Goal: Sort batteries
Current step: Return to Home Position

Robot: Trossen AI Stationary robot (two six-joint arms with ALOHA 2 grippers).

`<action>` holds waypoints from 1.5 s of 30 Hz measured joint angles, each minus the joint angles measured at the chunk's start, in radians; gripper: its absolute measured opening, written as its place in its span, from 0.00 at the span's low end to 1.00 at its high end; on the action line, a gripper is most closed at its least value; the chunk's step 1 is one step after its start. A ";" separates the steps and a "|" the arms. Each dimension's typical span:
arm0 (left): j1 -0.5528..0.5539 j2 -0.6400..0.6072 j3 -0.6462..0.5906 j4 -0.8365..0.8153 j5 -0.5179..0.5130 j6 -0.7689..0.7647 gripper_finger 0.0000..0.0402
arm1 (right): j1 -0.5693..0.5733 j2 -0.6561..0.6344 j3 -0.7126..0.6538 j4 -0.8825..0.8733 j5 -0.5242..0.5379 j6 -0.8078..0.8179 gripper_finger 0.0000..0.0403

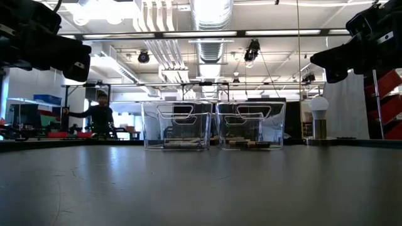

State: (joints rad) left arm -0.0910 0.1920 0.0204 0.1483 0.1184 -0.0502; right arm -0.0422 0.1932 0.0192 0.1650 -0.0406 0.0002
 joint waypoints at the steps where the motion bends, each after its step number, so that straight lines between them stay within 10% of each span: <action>1: 0.000 0.002 0.001 0.000 0.000 0.000 0.12 | 0.000 0.000 0.000 0.001 0.000 0.000 0.10; 45: 0.000 0.033 0.003 0.001 0.000 0.000 0.12 | 0.000 0.000 0.006 0.000 0.000 0.000 0.10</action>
State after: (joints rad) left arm -0.0910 0.2253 0.0238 0.1490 0.1188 -0.0502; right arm -0.0422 0.1932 0.0254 0.1650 -0.0406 0.0002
